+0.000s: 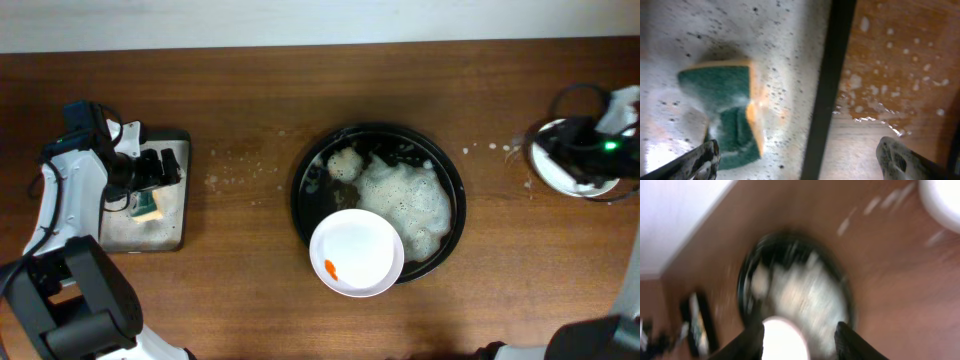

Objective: Clean dirty plates on tray and stack at the side
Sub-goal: 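Move the right gripper to the last white plate and grasp its rim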

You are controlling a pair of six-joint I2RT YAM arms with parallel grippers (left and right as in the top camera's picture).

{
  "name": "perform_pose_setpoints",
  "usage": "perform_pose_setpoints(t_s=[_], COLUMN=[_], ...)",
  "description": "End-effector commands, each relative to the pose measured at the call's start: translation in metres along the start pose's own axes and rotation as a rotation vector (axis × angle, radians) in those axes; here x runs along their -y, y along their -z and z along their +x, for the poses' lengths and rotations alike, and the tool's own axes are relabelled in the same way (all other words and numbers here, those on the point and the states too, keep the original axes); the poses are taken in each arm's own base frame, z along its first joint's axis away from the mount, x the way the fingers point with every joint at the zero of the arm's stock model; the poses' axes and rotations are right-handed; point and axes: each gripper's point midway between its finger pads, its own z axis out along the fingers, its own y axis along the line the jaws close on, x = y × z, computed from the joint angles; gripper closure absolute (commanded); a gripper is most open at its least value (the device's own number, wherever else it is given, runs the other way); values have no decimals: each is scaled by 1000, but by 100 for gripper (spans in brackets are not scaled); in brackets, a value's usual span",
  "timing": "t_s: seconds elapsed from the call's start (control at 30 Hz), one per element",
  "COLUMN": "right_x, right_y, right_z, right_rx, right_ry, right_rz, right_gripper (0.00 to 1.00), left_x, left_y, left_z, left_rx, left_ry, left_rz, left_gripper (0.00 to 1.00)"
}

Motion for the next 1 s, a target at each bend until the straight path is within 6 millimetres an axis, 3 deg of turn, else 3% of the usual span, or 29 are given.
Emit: perform_pose_setpoints(t_s=[0.0,0.1,0.17,0.27,0.33,0.5,0.63,0.73,0.83,0.97], right_x=[-24,-35,-21,-8,6,34,29,17,7,0], right_y=[-25,-55,-81,-120,-137,-164,-173,-174,-177,-178], right_z=[57,123,160,207,234,270,270,261,227,165], right_rx=[-211,-425,-506,-580,-616,-634,-608,-583,-477,-250], right_ry=[114,192,254,349,377,333,333,344,397,484], right_rz=[69,143,268,270,276,223,172,145,196,327], right_gripper=[53,53,53,57,58,57,84,95,96,96], left_x=[16,18,18,18,18,12,12,12,12,12], left_y=[24,34,35,35,35,34,34,34,34,34], left_z=[-7,-12,-13,-13,-13,-12,-12,-12,-12,-12], left_rx=[58,92,98,98,98,94,94,94,94,94], left_ry=[-13,-22,-24,-24,-24,-23,-23,-23,-23,-23], left_rz=[56,52,52,52,50,17,17,17,17,17], left_gripper=[1,1,1,1,1,1,1,1,1,1])
